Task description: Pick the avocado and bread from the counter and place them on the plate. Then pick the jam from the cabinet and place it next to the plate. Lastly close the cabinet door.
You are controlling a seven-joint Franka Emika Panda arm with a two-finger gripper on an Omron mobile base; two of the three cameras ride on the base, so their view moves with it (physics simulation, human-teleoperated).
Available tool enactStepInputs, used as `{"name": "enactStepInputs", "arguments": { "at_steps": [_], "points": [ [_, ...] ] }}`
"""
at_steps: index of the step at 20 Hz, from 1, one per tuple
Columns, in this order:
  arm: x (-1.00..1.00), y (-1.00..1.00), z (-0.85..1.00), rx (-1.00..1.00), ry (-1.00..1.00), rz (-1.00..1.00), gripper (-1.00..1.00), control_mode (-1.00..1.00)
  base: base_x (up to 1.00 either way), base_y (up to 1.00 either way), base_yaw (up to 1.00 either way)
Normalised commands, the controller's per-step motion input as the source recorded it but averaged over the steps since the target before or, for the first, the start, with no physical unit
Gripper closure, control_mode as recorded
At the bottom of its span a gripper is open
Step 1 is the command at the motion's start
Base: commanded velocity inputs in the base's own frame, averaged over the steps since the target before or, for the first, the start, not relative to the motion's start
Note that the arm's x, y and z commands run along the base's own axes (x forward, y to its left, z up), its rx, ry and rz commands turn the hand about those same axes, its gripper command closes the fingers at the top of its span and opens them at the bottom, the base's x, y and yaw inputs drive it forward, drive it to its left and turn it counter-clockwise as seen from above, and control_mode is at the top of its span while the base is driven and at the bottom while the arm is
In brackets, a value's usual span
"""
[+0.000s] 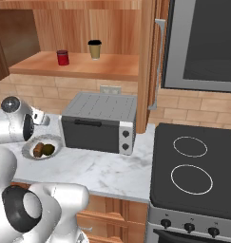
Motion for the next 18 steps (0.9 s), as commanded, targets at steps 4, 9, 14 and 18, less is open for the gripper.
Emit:
{"name": "enactStepInputs", "arguments": {
  "at_steps": [4,9,14,18],
  "points": [
    [-0.3,0.0,0.9,0.02,-0.24,-0.03,-1.0,-1.0,0.0,0.0,0.0],
    [-0.36,-0.09,0.84,0.02,-0.27,-0.02,-1.0,-1.0,0.0,0.0,0.0],
    [-0.37,-0.11,0.74,0.01,-0.31,-0.02,-1.0,-1.0,0.0,0.0,0.0],
    [-0.35,-0.17,0.57,0.0,-0.36,-0.02,-1.0,-1.0,0.0,0.0,0.0]
  ]
}}
